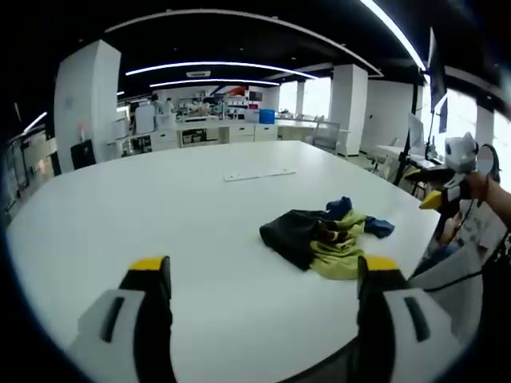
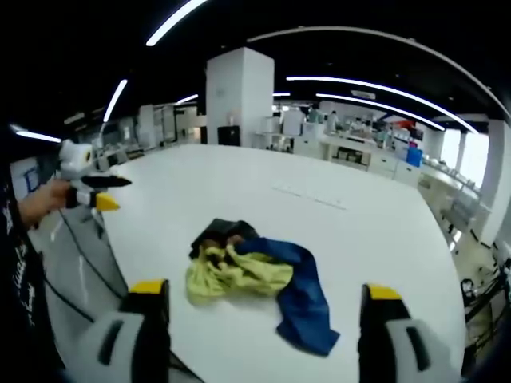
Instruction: Fold the garment on the visible template until the final outline fits inside the template.
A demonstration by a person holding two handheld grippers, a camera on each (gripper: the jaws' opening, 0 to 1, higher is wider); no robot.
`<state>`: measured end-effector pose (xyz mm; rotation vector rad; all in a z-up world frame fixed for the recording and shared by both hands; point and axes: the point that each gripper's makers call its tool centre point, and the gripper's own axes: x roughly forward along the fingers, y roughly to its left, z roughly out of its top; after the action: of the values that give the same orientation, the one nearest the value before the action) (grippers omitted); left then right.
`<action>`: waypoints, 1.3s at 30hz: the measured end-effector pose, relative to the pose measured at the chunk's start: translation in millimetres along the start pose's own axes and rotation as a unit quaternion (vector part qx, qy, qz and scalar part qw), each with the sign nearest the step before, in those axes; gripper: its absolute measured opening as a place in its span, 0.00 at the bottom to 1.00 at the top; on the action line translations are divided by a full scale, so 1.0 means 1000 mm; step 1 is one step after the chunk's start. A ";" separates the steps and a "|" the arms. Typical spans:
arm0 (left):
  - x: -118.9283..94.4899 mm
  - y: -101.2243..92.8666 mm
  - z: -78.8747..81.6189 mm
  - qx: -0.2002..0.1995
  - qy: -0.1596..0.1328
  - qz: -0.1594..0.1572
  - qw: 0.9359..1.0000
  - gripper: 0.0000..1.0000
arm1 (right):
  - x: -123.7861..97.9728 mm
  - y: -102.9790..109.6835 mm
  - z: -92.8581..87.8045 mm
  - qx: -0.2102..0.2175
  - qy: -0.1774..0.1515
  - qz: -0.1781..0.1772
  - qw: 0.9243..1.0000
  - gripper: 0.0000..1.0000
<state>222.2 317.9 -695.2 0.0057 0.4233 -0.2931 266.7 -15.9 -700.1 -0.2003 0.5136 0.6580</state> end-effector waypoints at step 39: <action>0.037 -0.015 0.002 0.045 0.007 -0.045 0.998 0.80 | 0.026 0.001 0.017 -0.002 -0.022 0.035 0.999 0.91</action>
<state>251.4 292.9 -707.3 0.0771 0.4248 -0.4015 290.2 4.8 -698.5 -0.1714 0.4784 0.7292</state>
